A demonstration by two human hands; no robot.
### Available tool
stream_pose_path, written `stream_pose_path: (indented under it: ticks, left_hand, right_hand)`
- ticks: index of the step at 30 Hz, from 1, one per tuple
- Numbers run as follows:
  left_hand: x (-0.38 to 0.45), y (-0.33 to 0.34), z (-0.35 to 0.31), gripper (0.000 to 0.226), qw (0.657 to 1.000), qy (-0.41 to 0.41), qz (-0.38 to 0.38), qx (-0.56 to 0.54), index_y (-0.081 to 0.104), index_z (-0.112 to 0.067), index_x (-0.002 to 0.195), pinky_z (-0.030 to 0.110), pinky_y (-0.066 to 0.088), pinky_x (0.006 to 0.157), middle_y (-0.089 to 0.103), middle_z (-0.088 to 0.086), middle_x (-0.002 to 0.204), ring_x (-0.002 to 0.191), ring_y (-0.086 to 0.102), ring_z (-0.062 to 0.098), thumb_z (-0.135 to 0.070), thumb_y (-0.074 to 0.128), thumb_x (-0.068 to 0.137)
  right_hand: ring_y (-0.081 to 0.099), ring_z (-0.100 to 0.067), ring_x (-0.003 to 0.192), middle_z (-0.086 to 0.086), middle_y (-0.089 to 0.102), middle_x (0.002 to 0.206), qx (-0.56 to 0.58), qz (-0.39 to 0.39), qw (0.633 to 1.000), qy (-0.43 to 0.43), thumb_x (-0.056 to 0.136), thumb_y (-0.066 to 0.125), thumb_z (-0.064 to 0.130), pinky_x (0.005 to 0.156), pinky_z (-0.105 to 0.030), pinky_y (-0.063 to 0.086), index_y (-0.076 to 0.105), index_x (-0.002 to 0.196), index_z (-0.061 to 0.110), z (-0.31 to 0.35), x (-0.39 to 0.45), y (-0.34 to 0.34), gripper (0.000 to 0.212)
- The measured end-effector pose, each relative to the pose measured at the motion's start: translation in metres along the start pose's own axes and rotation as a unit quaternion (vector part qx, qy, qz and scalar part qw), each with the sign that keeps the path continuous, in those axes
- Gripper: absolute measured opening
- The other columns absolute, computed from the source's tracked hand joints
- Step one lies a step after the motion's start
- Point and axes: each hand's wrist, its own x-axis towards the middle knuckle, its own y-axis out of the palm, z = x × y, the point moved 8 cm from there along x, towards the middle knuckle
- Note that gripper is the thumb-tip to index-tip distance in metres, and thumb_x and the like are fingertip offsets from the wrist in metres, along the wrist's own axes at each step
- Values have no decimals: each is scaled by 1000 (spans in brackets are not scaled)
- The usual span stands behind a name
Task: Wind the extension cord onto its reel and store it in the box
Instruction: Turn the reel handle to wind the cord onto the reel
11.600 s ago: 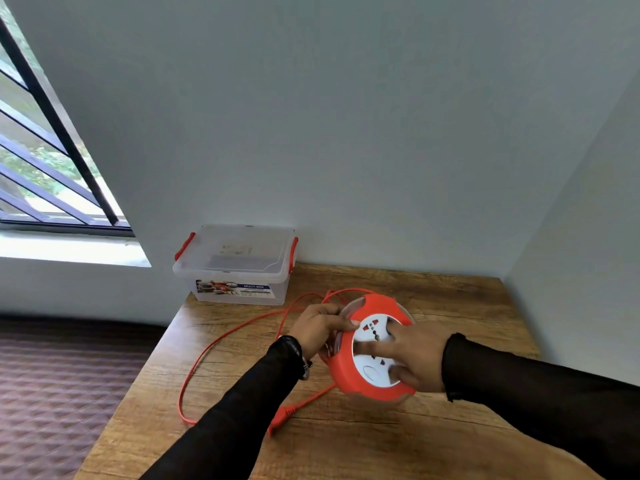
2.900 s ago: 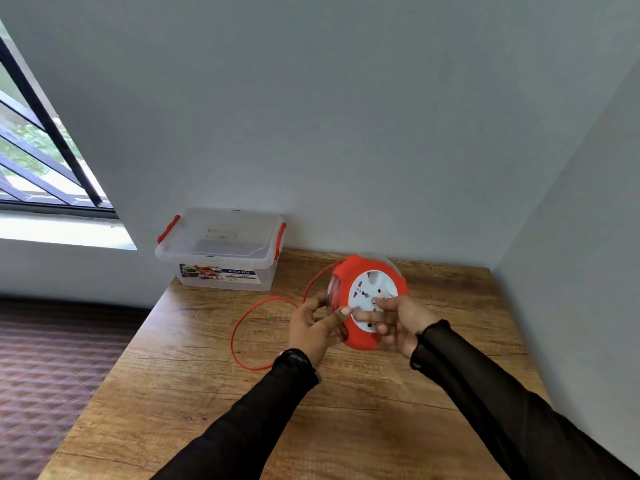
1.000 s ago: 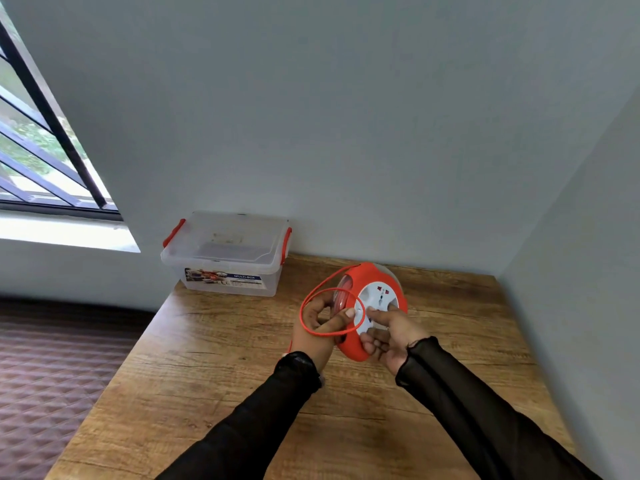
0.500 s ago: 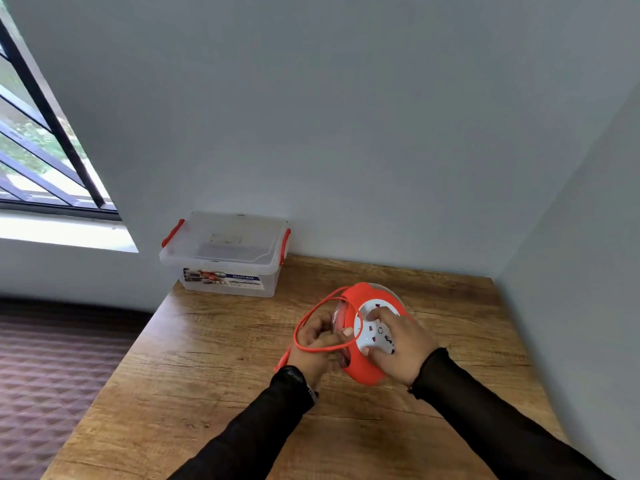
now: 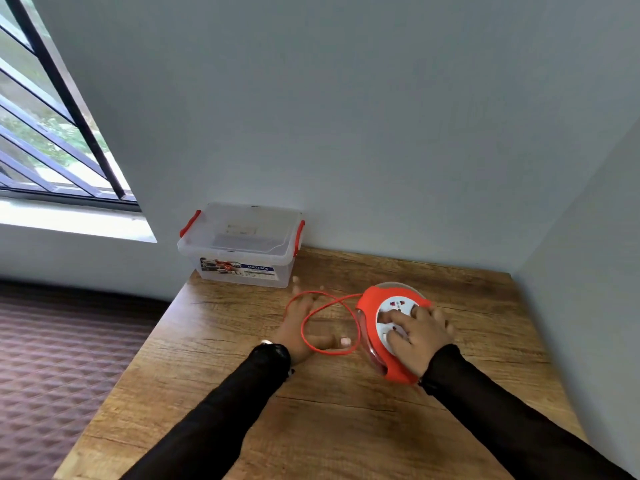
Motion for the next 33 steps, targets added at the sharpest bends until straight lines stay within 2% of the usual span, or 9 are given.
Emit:
stream_pose_path:
  ticks: [2, 5, 9, 12, 15, 20, 23, 27, 33]
  left_hand:
    - [4, -23, 20, 129, 998, -20, -17, 48, 20, -28, 148, 44, 21, 119, -11, 1, 159, 147, 7, 22, -62, 77, 38]
    - [1, -61, 44, 129, 995, -67, -68, 17, 10, -36, 149, 50, 26, 116, -22, -10, 157, 147, 10, 24, -48, 81, 41]
    - [-8, -83, 69, 100, 972, -149, -154, -96, 19, -18, 150, 45, 40, 107, 23, 10, 155, 131, 40, 28, -12, 78, 69]
    - [-23, -76, 77, 63, 953, -227, -192, -60, 49, -10, 129, 37, 48, 95, 61, 10, 116, 107, 57, 27, -21, 76, 73]
    - [-30, -64, 45, 22, 962, -137, -207, 112, 62, -18, 93, 27, 46, 77, 63, -3, 92, 91, 60, 20, -26, 71, 75]
    - [-14, -6, -1, 94, 945, 84, -8, 318, 20, -33, 145, 37, 10, 114, 13, -13, 157, 144, 10, 10, -34, 69, 66]
    - [-2, 15, 3, 103, 976, 66, 89, 189, 21, -41, 145, 49, 5, 119, 24, -17, 153, 144, 14, 8, -50, 78, 60]
    - [-1, 33, -12, 27, 976, 23, 179, -125, 68, -6, 94, 41, 44, 103, 71, -1, 105, 105, 63, 16, -20, 66, 71]
    - [9, -14, -28, 15, 909, -64, 111, -396, 45, -9, 73, 26, 50, 45, 40, -1, 43, 28, 37, 12, -22, 43, 82]
  right_hand:
    - [24, -28, 129, -4, 44, 135, -37, -5, 999, 5, 82, 24, 51, 106, -43, 22, 44, 127, 51, -7, 5, 2, 49]
    - [23, -29, 130, -6, 43, 138, -59, -11, 998, 22, 92, 32, 46, 106, -44, 22, 41, 131, 50, -19, 11, 7, 40]
    - [19, -32, 133, -8, 38, 143, -54, 9, 997, 61, 94, 29, 44, 108, -45, 21, 40, 132, 50, -29, 18, 13, 40]
    - [20, -33, 132, -9, 38, 144, -40, 14, 997, 68, 94, 28, 43, 108, -44, 21, 40, 131, 49, -22, 21, 17, 39]
    - [21, -31, 131, -8, 40, 141, -38, -1, 998, 47, 94, 29, 41, 107, -43, 20, 42, 129, 50, -9, 23, 17, 38]
    - [26, -27, 123, -7, 50, 128, 13, -65, 998, -16, 77, 7, 59, 98, -41, 25, 50, 123, 45, 14, 15, -5, 65]
    - [28, -24, 115, -6, 54, 117, 79, -146, 985, -46, 71, 4, 62, 92, -38, 25, 57, 118, 40, 22, 6, -37, 73]
    - [32, -28, 112, -9, 55, 112, 95, -216, 971, -46, 75, 10, 60, 93, -40, 27, 58, 116, 39, 21, 9, -74, 67]
    - [30, -34, 121, -14, 51, 126, 8, -192, 981, 29, 94, 24, 50, 97, -45, 29, 52, 124, 39, -11, 31, -86, 43]
